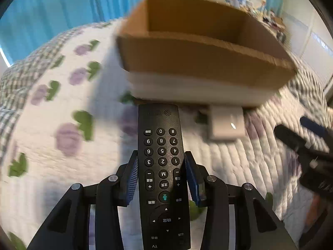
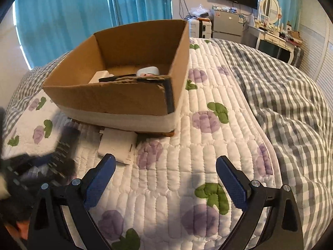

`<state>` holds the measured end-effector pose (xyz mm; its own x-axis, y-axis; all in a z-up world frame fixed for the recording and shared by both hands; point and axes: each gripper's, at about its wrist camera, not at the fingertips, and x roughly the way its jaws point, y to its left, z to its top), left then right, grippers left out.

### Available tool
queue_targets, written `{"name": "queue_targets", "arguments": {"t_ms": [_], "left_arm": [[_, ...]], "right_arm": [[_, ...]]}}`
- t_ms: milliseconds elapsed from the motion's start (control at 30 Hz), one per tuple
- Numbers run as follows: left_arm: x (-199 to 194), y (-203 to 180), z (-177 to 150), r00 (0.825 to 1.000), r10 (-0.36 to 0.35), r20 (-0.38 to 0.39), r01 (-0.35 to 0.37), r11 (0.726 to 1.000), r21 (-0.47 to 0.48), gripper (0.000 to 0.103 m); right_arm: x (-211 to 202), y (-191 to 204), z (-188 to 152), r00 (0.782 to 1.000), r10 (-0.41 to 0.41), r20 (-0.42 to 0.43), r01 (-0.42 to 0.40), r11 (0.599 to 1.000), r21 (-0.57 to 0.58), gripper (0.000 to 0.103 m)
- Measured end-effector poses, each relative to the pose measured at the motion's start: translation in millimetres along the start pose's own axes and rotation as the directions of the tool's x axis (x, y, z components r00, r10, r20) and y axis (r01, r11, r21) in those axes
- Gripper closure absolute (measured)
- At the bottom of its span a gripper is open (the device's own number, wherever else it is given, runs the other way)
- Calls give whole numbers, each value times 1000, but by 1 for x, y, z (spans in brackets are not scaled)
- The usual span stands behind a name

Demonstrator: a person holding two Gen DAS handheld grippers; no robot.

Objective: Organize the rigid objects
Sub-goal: 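Grasp the black TV remote with the left tool while the right tool grasps the second white charger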

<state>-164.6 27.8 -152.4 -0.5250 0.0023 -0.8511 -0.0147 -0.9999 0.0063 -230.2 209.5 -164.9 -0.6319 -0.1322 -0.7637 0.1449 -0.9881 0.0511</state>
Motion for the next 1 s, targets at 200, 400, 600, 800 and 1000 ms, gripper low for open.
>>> {"name": "queue_targets", "arguments": {"t_ms": [200, 400, 600, 800, 1000], "left_arm": [[-6, 25, 13, 998, 60, 22, -59, 998, -20, 60], [6, 32, 25, 998, 61, -1, -61, 997, -38, 60], [11, 34, 23, 999, 48, -12, -48, 998, -35, 60], [7, 31, 23, 999, 41, -7, -42, 999, -27, 60], [-10, 20, 19, 999, 28, 28, -28, 1000, -11, 60]], "right_arm": [[16, 29, 13, 999, 53, -4, -53, 997, -48, 6], [58, 60, 11, 996, 68, -64, -73, 995, -71, 6], [80, 67, 15, 997, 34, -73, -37, 998, -41, 16], [79, 71, 12, 996, 9, -85, -15, 998, -67, 48], [60, 70, 4, 995, 32, -97, -39, 996, -74, 49]]}}
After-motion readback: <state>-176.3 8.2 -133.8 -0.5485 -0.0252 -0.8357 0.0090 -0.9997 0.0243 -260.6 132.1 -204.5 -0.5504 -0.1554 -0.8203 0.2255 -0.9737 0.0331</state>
